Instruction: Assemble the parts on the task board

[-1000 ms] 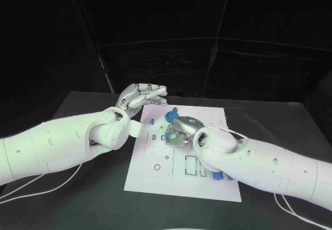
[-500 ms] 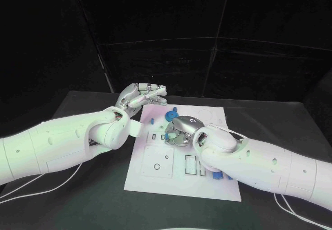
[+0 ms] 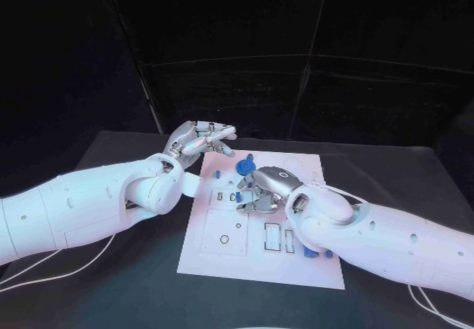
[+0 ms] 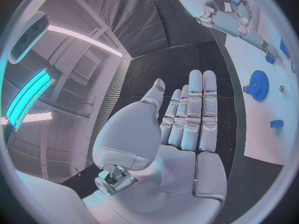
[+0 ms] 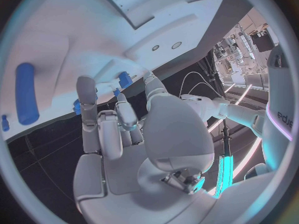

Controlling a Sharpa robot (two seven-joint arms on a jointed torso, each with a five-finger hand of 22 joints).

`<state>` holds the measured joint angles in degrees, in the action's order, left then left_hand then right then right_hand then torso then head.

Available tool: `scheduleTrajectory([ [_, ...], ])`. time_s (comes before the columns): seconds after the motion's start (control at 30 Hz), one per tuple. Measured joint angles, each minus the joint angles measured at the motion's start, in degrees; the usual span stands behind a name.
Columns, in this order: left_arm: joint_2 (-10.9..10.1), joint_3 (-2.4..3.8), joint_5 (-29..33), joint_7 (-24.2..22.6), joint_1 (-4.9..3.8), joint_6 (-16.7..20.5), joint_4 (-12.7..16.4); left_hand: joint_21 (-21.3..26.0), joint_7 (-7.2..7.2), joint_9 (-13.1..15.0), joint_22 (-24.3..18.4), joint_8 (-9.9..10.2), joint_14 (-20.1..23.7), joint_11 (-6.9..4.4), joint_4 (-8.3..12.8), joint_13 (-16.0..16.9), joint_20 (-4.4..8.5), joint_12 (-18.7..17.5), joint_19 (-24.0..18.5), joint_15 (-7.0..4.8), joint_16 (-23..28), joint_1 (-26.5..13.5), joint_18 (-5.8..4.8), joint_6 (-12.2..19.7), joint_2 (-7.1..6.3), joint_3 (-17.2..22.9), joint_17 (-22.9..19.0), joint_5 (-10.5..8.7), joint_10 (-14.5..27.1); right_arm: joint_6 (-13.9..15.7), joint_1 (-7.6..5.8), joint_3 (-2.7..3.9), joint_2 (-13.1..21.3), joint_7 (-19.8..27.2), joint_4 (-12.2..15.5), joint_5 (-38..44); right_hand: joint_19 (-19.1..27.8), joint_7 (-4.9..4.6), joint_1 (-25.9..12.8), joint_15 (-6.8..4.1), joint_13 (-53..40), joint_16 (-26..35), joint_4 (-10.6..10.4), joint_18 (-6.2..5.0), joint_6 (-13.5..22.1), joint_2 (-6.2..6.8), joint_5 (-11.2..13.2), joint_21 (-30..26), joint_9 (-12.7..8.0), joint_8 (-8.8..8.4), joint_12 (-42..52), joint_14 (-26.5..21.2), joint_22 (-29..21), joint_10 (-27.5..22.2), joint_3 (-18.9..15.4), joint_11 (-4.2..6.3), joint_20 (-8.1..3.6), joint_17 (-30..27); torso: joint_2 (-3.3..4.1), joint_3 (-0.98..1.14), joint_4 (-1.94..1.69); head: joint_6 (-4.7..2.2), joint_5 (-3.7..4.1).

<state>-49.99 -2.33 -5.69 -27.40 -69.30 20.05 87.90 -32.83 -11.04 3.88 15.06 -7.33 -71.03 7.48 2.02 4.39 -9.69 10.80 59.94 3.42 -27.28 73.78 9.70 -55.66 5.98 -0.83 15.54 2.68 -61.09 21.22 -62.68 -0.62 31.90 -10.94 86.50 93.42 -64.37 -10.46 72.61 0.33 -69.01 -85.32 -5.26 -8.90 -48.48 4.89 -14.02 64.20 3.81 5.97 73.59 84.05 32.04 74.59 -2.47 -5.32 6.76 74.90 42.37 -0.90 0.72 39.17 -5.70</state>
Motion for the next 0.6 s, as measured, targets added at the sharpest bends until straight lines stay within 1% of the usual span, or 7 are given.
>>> scheduleTrajectory([
  [0.17,-0.19,0.00,-2.88,2.31,0.00,0.01,-0.65,-8.38,1.59,0.07,4.57,0.00,-10.92,-2.38,-0.12,1.09,3.13,1.58,6.98,-3.09,-8.75,-0.06,0.00,-2.17,0.06,-0.12,7.10,0.23,-6.82,1.33,-0.64,-0.03,4.51,7.13,3.65,-2.37,3.65,-0.37,1.46,0.49,3.36,2.13,-1.88,-0.92,0.46,-1.00,3.48,-3.32,0.14,0.00,-2.71,0.09,-5.45,-3.55,-1.88,-0.42,0.33,-0.14,-0.30,-0.05,0.09,0.08,-0.30],
  [0.23,-0.40,0.00,-4.58,3.75,0.00,0.00,-0.89,-12.56,2.70,0.35,8.00,-0.67,-12.56,-3.52,-0.15,2.22,4.09,3.47,9.19,-4.06,-20.43,-0.43,-0.01,-3.67,-0.32,-0.15,20.38,0.23,-9.93,1.70,-1.14,-0.01,6.19,9.35,4.94,-3.51,4.44,-0.19,1.85,0.50,4.53,2.76,-2.31,-0.92,0.64,-1.39,3.68,-4.14,0.14,0.19,-3.58,0.09,-6.69,-4.70,-2.31,-0.45,0.39,-0.86,-0.43,-0.05,0.19,0.08,-0.42],
  [0.3,-0.70,0.00,-6.90,5.84,0.00,-0.15,-1.13,-19.84,3.71,0.67,16.52,-1.38,-12.90,-4.56,-0.64,3.96,4.99,5.89,12.26,-4.70,-33.15,-1.10,-0.06,-4.72,-0.67,-0.64,35.30,0.23,-12.33,1.99,-1.81,-0.01,8.45,11.58,6.63,-5.37,4.47,-0.19,2.63,0.50,5.09,2.78,-2.37,-0.92,0.64,-1.59,3.69,-4.31,0.22,0.46,-3.82,0.09,-7.02,-5.12,-2.37,-0.41,0.40,-1.33,-0.58,-0.05,0.29,0.02,-0.48],
  [0.37,-1.07,0.00,-9.27,8.20,0.00,-0.62,-1.17,-26.62,4.22,1.00,24.96,-2.06,-12.97,-5.45,-1.25,6.89,5.71,9.45,14.66,-5.33,-43.71,-1.77,-1.33,-5.40,-0.74,-1.24,48.17,0.23,-13.73,2.09,-2.52,0.00,10.44,13.13,7.87,-7.50,4.47,-0.19,3.18,0.50,5.32,3.13,-2.38,-0.92,0.64,-2.13,3.11,-4.43,0.21,0.84,-3.82,0.09,-7.14,-5.12,-2.67,-0.41,0.40,-1.55,-0.75,-0.05,0.35,0.01,-0.46],
  [0.47,-1.51,0.00,-14.37,12.91,-0.31,-2.22,-1.03,-34.85,4.43,1.60,36.15,-3.08,-12.89,-5.65,-1.96,12.37,6.22,16.27,17.25,-5.71,-53.46,-1.92,-3.06,-5.58,-0.89,-1.95,58.16,0.23,-13.81,2.12,-3.82,0.08,13.30,15.04,9.07,-11.87,4.47,-0.19,4.48,0.49,5.39,3.13,-2.36,-0.92,0.64,-2.85,1.92,-4.53,0.31,1.34,-3.82,0.09,-7.24,-5.12,-2.68,-0.41,0.40,-1.36,-1.08,-0.04,0.41,0.01,-0.20],
  [0.53,-1.61,0.00,-18.86,16.81,-0.73,-3.71,-0.79,-38.79,5.40,2.43,41.68,-4.48,-13.02,-6.41,-2.54,20.75,6.37,25.66,18.41,-6.00,-57.91,-2.67,-3.07,-6.10,-1.63,-3.03,59.28,0.23,-14.55,2.12,-4.89,0.44,14.96,16.02,9.05,-15.01,4.47,-0.19,5.02,0.49,5.17,3.13,-2.12,-0.92,0.64,-3.35,0.95,-4.53,0.31,1.63,-3.74,0.09,-7.24,-5.11,-2.92,-0.41,0.40,-0.72,-1.36,-0.04,0.42,0.00,-0.01],
  [0.6,-1.62,0.00,-22.65,20.40,-1.08,-5.11,-0.50,-41.12,6.08,3.42,45.05,-5.90,-12.94,-6.94,-3.53,34.21,6.65,38.61,19.23,-6.51,-59.90,-3.98,-4.06,-6.79,-1.67,-4.02,59.41,0.22,-16.78,2.11,-5.85,0.87,16.09,16.65,8.55,-17.50,4.47,-0.19,5.07,0.50,5.03,2.83,-2.13,-0.91,0.64,-3.40,0.82,-4.53,0.31,1.63,-3.54,0.09,-7.29,-5.09,-2.91,-0.38,0.40,-0.42,-1.66,-0.02,0.42,0.11,0.07],
])
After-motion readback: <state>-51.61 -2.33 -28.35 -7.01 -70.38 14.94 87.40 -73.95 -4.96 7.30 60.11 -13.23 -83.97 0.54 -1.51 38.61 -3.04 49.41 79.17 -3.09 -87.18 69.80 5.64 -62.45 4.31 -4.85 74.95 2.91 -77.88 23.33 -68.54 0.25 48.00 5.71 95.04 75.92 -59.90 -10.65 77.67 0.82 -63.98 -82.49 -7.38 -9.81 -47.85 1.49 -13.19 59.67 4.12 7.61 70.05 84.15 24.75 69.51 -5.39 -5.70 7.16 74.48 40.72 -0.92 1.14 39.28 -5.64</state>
